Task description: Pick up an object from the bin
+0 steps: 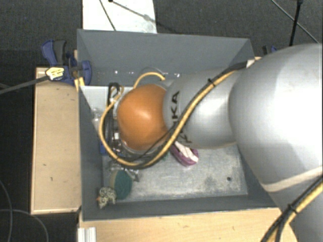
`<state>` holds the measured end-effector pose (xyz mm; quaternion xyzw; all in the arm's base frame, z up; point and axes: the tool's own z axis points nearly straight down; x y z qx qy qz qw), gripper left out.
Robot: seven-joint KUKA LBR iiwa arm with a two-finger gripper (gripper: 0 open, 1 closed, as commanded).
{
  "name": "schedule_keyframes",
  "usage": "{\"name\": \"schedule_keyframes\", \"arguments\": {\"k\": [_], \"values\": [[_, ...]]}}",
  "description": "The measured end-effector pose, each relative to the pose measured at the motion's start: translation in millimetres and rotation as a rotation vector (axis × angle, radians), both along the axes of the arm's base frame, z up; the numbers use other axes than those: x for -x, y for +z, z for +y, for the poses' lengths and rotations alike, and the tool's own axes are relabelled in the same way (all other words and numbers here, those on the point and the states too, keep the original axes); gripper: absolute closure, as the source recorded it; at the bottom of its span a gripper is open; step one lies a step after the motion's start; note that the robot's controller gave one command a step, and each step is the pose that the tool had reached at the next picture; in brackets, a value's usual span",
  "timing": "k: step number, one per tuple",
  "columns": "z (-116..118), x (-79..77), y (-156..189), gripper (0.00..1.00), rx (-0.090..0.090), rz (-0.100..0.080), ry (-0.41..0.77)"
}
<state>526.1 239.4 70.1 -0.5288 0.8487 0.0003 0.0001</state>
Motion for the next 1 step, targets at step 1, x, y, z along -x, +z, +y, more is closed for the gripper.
{"name": "schedule_keyframes", "arguments": {"k": [1], "values": [[-3.0, -12.8, 151.7, 1.0, -0.004, -0.01, 0.041]]}}
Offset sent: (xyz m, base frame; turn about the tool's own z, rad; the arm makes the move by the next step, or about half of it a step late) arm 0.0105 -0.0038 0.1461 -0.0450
